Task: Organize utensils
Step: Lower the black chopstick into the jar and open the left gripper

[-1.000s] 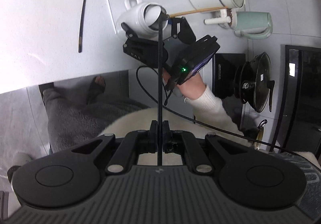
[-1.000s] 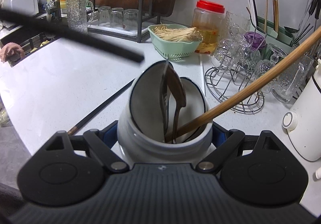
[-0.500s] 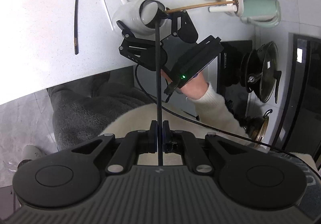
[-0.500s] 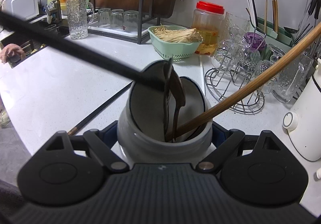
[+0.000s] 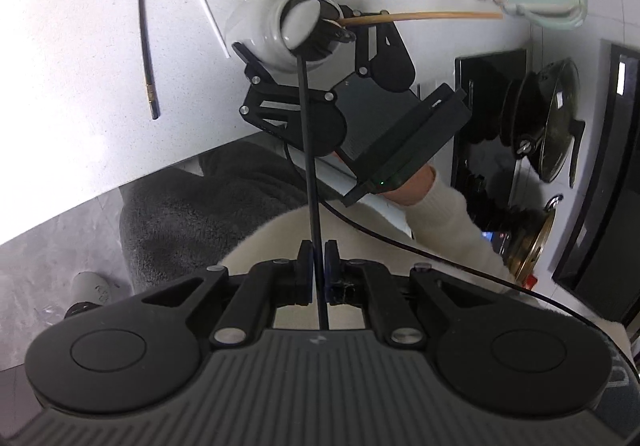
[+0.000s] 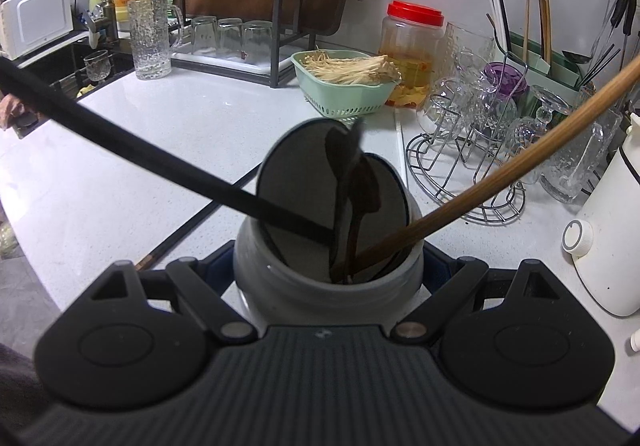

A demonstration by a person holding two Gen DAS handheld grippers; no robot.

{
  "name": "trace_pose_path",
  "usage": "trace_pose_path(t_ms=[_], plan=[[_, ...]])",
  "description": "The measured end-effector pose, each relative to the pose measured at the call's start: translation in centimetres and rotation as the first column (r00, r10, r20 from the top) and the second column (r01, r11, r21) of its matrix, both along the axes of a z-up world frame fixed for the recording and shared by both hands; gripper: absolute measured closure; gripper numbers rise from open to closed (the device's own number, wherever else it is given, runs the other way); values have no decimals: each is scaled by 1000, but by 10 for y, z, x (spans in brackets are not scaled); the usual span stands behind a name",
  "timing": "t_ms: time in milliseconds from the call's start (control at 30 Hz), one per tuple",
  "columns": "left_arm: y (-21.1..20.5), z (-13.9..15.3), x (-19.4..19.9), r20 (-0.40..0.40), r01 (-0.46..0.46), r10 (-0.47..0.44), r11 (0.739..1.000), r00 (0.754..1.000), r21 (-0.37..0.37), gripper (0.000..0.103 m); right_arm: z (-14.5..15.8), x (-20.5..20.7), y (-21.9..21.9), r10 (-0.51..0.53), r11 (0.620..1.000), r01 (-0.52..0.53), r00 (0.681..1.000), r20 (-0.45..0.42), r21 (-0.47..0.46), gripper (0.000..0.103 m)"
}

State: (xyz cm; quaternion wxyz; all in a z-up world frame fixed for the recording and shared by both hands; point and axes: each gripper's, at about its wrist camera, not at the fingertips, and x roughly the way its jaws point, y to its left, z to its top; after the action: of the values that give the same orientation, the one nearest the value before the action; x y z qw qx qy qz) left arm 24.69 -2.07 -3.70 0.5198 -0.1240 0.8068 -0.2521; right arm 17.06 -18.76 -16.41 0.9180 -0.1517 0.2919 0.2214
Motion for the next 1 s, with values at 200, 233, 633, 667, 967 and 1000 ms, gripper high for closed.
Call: trace_pose_path(t_ms=[200,233,633,667,967,1000], plan=[[-18,6,16,-6,86,-86,996,996,-2,95,0,1,2,-18,1000,18,1000,-5,-1,11],[-19,10,20,7,102,-102,995,995,2,95,0,1,3,-22,1000,22,1000,-5,-1,11],[-32,71,68,271,121,-139,989,952,82,91,0,0,4,-45,999,45,999,3,5,11],[-31,73,73,288,111,-132,990,948,91,92,0,0,4,-44,999,44,999,4,4,11],[-40,89,93,388,123,-161,985,907,122,96,-1,-1,3,-38,999,38,999,9,5,11],[-44,91,96,408,127,-171,983,897,133,98,-1,-1,3,-38,999,38,999,10,5,11]])
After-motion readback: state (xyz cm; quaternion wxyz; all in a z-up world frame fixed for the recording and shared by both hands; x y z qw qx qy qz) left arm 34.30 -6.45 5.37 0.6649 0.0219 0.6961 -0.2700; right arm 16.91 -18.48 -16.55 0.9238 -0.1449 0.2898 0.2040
